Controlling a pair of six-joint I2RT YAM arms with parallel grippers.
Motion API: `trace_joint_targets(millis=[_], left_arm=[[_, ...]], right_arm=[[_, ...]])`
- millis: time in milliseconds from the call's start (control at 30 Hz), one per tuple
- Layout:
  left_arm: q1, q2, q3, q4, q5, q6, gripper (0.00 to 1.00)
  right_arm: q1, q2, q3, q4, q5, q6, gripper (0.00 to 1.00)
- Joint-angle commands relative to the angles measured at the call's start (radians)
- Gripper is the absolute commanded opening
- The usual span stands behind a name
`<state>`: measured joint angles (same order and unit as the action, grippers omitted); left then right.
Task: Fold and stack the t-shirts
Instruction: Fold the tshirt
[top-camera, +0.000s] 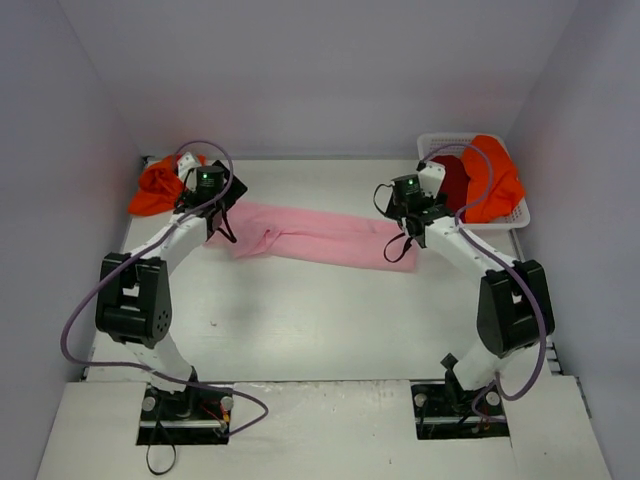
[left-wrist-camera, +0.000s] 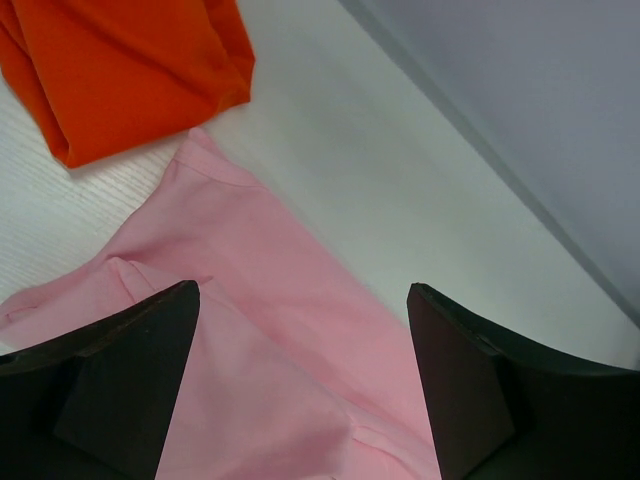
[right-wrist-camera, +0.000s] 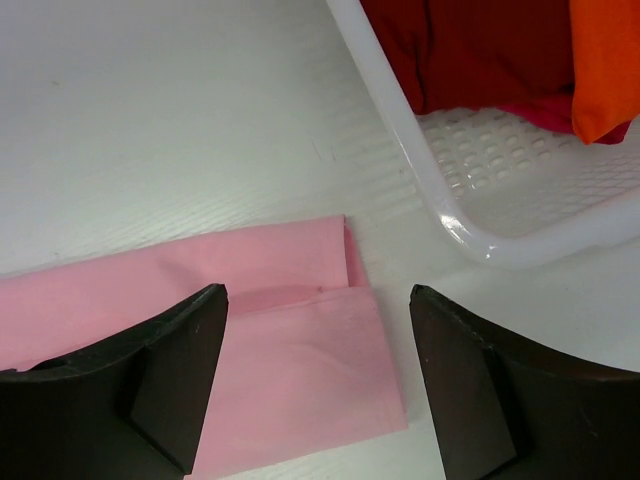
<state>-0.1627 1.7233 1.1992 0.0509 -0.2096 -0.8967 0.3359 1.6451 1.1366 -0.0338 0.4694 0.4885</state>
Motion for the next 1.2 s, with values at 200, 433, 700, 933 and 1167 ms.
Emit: trace_joint_targets(millis=[200, 433, 700, 933, 1167], left_arm=[[-0.038, -0.169, -0.032, 0.018, 0.021, -0.048, 0.80], [-0.078, -0.113, -0.072, 0.030, 0.033, -0.097, 0.80], [-0.078, -0.039, -0.085, 0.043, 0.045, -0.123, 0.80], [-0.080, -0.004, -0.118, 0.055, 0.061, -0.143, 0.80], [-0.078, 0.025, -0.107, 0.055, 0.056, -0.134, 0.80]], right_arm=[[0.086, -0.081, -0.006, -0.005, -0.048, 0.042, 0.71], [0.163, 0.001, 0.012, 0.025, -0.080, 0.053, 0.71], [0.164, 0.065, 0.018, 0.086, -0.104, 0.048, 0.71], [0.166, 0.133, 0.045, 0.110, -0.101, 0.035, 0.71], [0.166, 0.174, 0.034, 0.150, -0.138, 0.058, 0.71]])
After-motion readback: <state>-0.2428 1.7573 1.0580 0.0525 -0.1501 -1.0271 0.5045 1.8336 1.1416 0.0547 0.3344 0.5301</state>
